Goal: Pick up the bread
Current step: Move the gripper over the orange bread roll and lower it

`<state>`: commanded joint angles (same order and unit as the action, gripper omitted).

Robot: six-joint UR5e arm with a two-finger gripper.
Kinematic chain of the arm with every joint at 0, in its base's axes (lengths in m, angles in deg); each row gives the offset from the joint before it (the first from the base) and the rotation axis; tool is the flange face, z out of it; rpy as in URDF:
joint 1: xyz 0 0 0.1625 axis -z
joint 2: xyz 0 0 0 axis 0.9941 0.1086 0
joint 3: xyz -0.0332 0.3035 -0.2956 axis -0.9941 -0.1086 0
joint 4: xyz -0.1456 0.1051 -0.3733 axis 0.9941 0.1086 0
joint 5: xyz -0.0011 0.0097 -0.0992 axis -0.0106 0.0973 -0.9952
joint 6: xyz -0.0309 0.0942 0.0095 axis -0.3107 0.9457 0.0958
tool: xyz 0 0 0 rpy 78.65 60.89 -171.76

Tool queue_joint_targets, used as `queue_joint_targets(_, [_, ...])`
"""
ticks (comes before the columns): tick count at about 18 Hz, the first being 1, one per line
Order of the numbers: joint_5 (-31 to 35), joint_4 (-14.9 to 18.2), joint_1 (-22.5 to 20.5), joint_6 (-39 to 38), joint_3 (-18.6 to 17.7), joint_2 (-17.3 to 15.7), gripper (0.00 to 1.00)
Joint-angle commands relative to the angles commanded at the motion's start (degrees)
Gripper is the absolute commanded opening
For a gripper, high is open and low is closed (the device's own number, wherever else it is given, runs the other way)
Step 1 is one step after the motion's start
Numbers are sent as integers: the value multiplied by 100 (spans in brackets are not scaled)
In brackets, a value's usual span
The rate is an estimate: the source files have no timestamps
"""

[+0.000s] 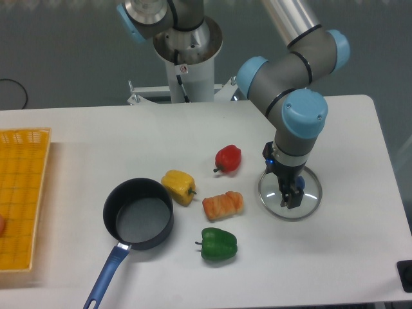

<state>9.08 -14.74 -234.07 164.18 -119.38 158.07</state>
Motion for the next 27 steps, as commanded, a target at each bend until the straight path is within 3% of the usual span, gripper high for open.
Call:
queue_joint_targets(5, [482, 9, 263, -210, -80, 35, 100])
queue_joint_targets(10, [501, -97, 607, -712, -27, 184, 100])
queue_joint_targets(16, [203, -97, 625, -773, -176, 307, 100])
queue_joint_targets(27, [237, -290, 791, -1098, -264, 606, 100])
